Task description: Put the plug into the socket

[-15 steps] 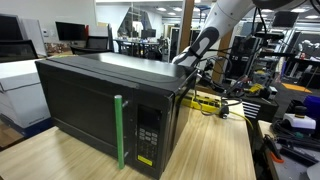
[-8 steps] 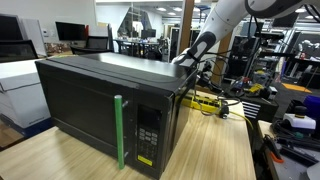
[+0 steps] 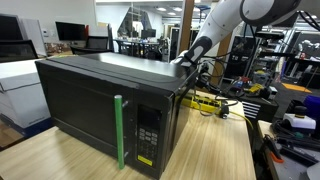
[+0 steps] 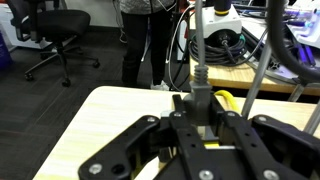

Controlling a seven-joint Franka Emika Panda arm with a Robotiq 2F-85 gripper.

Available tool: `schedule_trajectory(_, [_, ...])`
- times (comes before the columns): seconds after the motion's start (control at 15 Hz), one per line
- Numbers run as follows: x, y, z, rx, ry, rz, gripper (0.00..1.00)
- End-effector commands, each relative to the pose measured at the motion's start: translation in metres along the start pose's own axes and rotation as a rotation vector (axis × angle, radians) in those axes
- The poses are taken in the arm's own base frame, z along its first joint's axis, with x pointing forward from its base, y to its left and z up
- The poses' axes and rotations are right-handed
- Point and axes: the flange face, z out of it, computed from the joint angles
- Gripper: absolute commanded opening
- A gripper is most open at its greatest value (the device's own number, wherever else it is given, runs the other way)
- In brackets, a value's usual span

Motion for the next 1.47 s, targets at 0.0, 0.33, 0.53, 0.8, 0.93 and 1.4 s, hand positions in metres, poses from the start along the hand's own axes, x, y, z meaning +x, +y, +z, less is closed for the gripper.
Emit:
schedule_trajectory(0.0, [0.001,-0.005,-0.007,0.029,-0.038,0.019,0.08])
schedule_trajectory(0.33, [0.007,-0.004,-0.009,0.036,-0.064,0.031,0.08])
schedule_trajectory(0.53, [0.009,-0.008,-0.004,0.071,-0.124,0.005,0.08])
schedule_trajectory(0.8, [0.016,-0.010,-0.003,0.082,-0.154,0.004,0.08])
schedule_trajectory(0.93, [0.019,-0.005,-0.005,0.068,-0.140,0.023,0.08])
schedule_trajectory(1.4, [0.026,0.004,-0.007,0.082,-0.144,0.036,0.08])
